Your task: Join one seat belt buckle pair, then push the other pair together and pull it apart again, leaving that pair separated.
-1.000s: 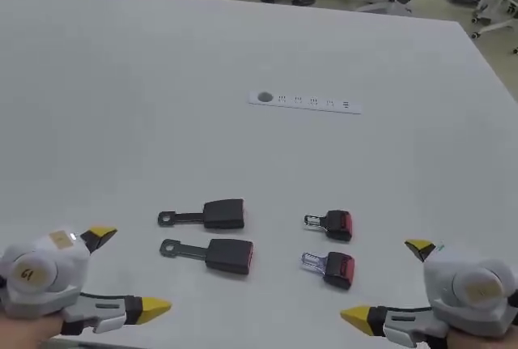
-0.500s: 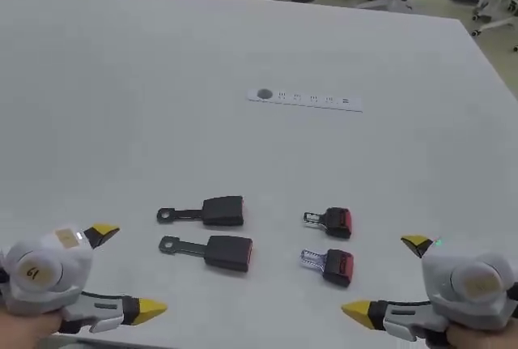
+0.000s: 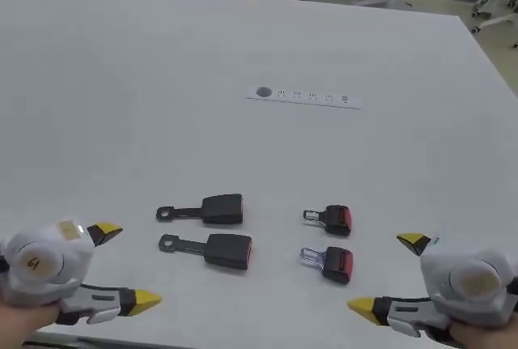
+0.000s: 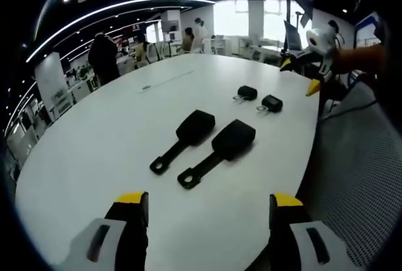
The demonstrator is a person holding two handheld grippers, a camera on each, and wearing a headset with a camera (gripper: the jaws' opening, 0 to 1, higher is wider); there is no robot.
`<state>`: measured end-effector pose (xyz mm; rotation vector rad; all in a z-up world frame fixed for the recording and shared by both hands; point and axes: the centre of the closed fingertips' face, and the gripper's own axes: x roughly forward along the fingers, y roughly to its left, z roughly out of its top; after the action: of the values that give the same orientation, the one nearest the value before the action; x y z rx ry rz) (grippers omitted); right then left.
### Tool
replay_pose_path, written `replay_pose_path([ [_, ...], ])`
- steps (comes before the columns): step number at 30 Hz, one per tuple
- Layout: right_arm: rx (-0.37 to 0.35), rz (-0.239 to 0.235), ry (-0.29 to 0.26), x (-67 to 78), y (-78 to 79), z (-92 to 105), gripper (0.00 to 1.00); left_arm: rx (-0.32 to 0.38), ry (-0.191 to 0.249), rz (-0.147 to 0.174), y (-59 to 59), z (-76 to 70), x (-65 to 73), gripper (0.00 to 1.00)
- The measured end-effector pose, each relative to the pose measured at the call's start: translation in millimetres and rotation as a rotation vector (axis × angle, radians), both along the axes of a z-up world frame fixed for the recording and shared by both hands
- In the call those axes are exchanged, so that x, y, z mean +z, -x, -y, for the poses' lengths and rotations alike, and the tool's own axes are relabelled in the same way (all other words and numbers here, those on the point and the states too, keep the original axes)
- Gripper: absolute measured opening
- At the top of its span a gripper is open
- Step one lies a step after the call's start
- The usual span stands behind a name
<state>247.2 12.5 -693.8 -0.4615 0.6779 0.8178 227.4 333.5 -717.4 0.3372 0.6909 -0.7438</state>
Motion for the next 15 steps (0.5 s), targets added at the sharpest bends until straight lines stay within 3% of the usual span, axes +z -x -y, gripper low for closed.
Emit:
replay_pose_path([
  [8, 0.042, 0.004, 0.005, 0.4, 0.3, -6.5, 0.75, -0.049, 0.002, -0.019, -0.7, 10.9, 3.8, 0.78],
  [13, 0.085, -0.003, 0.02, -2.8, 2.5, -12.3, 0.69, -0.097, 0.001, -0.06, 1.7, 19.3, 2.4, 0.65],
  [15, 0.099, 0.0, 0.026, -4.0, 1.6, -14.1, 0.66, -0.108, 0.005, -0.063, 1.4, 23.9, 2.5, 0.66],
])
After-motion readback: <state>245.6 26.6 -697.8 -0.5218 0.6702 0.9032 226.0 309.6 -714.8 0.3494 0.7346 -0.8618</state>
